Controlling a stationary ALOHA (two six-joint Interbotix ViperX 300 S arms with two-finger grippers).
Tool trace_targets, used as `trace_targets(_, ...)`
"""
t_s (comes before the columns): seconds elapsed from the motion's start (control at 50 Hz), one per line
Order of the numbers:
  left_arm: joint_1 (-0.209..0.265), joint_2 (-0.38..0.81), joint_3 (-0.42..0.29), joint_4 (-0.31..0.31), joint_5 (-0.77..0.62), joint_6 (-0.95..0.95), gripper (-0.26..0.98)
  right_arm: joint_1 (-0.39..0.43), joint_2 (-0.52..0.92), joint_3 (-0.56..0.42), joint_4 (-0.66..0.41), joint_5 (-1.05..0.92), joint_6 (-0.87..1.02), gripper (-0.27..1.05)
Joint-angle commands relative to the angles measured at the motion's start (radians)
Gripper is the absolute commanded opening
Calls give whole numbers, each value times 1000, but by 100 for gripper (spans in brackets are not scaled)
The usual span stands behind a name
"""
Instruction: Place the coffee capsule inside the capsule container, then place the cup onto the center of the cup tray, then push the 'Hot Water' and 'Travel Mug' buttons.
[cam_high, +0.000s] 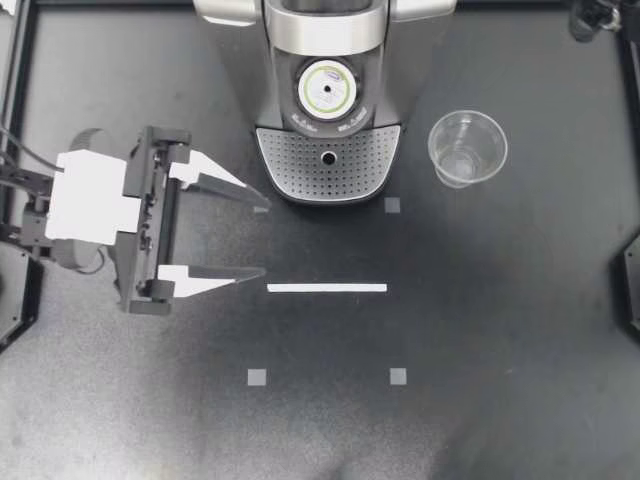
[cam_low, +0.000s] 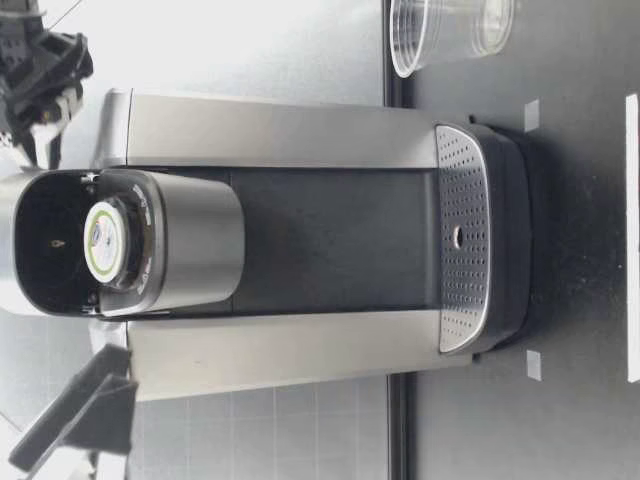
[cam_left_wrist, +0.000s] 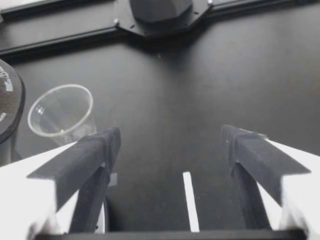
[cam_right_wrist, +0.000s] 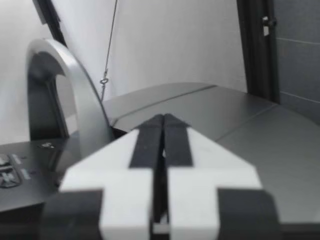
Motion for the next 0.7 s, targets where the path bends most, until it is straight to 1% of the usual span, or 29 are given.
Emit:
trace_targets(0.0,0,-21,-14,-2,-6,-2,75,29,-9,-31,-8,-2,2,10)
trace_targets(0.18,0,-25,-9,-2,-6,-2,75,74,-38,-14,-14,-2,0,10)
trace_targets(0.5,0,-25,-5,-12,-11,-2,75,149,-138,103,-15,-34,0,10)
trace_targets(0.68,0,-25,-5,-15,-12,-2,75,183,-158,132,-15,-40,0,10)
